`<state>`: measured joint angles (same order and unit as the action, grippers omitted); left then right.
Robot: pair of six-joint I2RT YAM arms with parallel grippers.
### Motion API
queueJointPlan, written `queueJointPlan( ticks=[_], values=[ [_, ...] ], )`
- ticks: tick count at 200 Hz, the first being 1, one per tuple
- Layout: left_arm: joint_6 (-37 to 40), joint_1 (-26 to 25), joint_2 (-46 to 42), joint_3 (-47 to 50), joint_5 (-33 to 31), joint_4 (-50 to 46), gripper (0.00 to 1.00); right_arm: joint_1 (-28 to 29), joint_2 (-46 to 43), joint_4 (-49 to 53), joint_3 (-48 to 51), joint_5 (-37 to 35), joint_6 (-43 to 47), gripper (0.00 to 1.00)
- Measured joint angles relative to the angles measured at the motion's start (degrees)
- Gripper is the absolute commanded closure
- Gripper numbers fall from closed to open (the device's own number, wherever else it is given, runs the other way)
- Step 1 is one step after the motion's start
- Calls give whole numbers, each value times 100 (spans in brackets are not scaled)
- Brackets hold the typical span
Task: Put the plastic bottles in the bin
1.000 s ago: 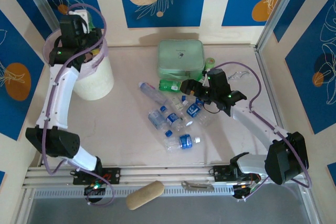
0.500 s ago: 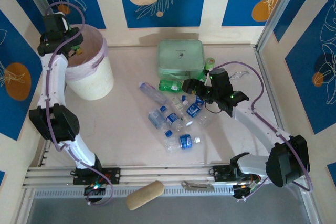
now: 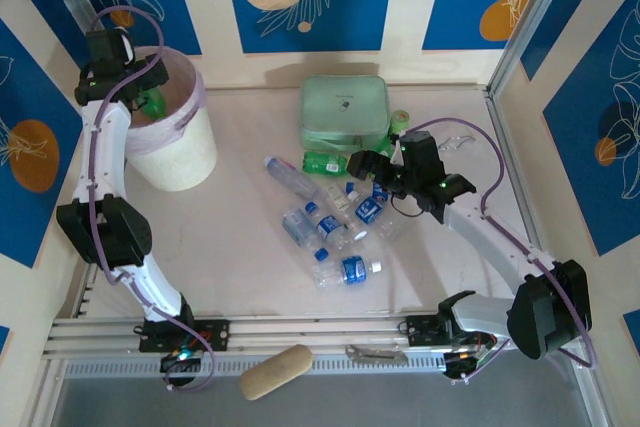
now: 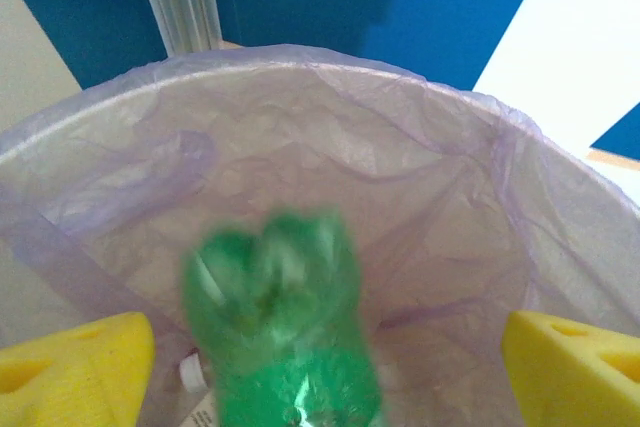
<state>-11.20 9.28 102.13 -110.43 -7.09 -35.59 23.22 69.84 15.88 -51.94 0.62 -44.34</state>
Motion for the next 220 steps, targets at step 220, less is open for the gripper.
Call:
queueJointPlan(
  ticks=[220],
  values=[
    [-643,-3567,-3289,4804,2212,1639,6,-260,184,295,326,-68,-409,1]
  ],
)
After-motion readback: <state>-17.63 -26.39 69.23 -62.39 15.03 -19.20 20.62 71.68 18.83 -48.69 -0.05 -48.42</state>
